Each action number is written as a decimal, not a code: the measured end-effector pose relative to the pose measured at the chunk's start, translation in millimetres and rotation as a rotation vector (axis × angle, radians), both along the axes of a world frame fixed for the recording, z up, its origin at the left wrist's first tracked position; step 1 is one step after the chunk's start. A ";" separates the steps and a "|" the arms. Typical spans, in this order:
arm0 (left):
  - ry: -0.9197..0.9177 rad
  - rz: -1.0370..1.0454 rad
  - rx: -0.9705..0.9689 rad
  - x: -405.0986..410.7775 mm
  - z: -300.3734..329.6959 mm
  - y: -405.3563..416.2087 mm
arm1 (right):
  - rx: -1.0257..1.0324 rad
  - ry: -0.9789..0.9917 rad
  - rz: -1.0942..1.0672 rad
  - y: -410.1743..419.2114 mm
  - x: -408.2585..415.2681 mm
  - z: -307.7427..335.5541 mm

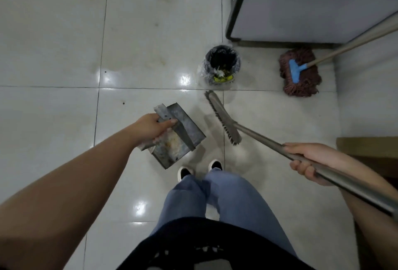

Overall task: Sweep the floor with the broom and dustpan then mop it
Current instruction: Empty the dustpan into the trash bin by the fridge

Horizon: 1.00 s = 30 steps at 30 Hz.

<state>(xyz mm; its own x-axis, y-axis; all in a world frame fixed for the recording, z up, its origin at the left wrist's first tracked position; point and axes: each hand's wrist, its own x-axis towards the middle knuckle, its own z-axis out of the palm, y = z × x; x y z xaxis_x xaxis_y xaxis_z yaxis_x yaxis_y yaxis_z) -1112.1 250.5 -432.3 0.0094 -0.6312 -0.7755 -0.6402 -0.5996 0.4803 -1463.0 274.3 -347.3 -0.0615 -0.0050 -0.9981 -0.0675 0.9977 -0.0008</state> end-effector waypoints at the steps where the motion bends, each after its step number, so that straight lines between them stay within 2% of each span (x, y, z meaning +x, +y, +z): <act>1: 0.007 -0.049 -0.006 -4.2 17.8 -8.4 | 0.010 -0.001 -0.024 -1.2 -6.5 7.3; 6: 0.144 -0.146 -0.003 -29.6 95.2 -62.7 | 0.004 0.022 -0.098 -13.8 -42.9 23.9; 10: 0.129 -0.210 -0.066 -64.6 141.8 -108.9 | -0.079 -0.044 -0.219 -32.4 -66.7 26.0; 15: 0.099 -0.282 -0.017 -127.7 185.4 -163.0 | -0.146 -0.118 -0.299 -70.9 -97.9 19.7; 23: 0.010 -0.372 0.028 -218.4 200.7 -234.1 | -0.137 -0.149 -0.308 -127.8 -121.6 14.3; 30: -0.009 -0.448 0.059 -278.4 177.9 -310.1 | -0.046 -0.185 -0.308 -171.9 -124.1 13.7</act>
<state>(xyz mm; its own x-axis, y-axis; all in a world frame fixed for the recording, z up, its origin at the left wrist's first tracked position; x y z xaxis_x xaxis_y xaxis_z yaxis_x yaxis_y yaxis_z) -1390.5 -59.6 -254.4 -0.2477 -0.5291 -0.8116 -0.8469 -0.2885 0.4466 -1587.1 102.4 -333.6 0.1145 -0.0592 -0.9916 0.2418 0.9699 -0.0300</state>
